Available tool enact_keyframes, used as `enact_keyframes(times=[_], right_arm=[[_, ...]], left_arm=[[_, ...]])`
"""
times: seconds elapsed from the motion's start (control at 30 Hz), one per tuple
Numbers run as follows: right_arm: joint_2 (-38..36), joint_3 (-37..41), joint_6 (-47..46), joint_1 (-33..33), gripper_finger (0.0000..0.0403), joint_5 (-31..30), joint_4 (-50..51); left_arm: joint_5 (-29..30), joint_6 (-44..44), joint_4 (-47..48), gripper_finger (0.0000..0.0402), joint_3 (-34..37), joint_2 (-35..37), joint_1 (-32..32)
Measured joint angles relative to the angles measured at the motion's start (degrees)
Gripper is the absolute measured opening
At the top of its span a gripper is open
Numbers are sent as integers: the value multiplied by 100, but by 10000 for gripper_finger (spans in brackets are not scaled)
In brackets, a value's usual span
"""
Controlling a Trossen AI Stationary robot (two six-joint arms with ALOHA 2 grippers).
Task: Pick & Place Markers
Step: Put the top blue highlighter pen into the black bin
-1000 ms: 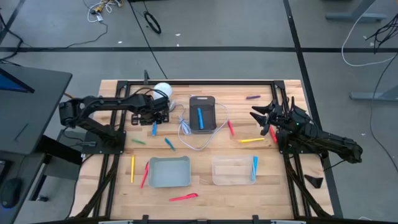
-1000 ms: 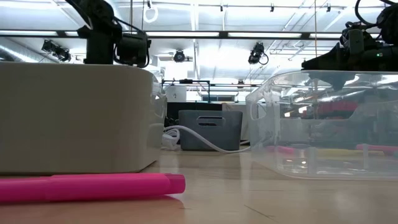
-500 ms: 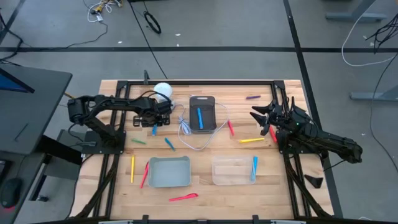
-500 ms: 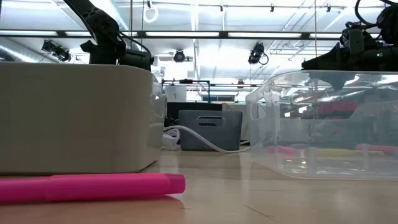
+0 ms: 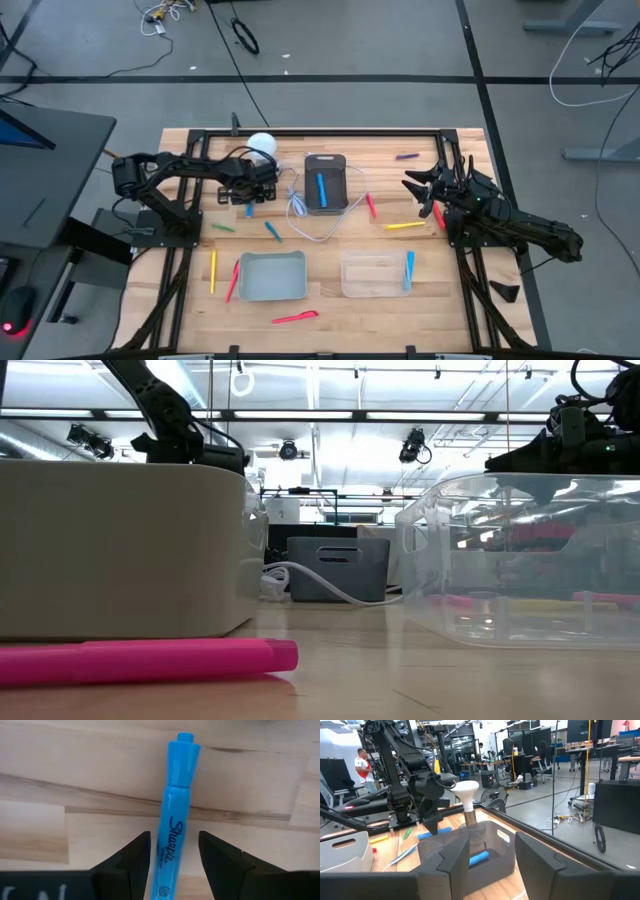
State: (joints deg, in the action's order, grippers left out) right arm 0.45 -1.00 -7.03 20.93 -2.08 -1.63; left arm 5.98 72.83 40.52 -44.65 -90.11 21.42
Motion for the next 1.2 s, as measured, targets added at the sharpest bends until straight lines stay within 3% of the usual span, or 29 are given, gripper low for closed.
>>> enact_keyframes(times=[0.27,0.67,1.0,1.2], right_arm=[[1,-1,0,0,159,1,0],[1,-1,0,1,159,0,0],[0,-2,0,1,159,0,0],[2,-2,0,2,159,0,0]], left_arm=[[-7,-116,-72,166,97,9,-7],[-79,-154,-206,72,99,9,-7],[-453,-307,-74,67,113,207,-5],[-421,-355,723,67,-147,694,-5]])
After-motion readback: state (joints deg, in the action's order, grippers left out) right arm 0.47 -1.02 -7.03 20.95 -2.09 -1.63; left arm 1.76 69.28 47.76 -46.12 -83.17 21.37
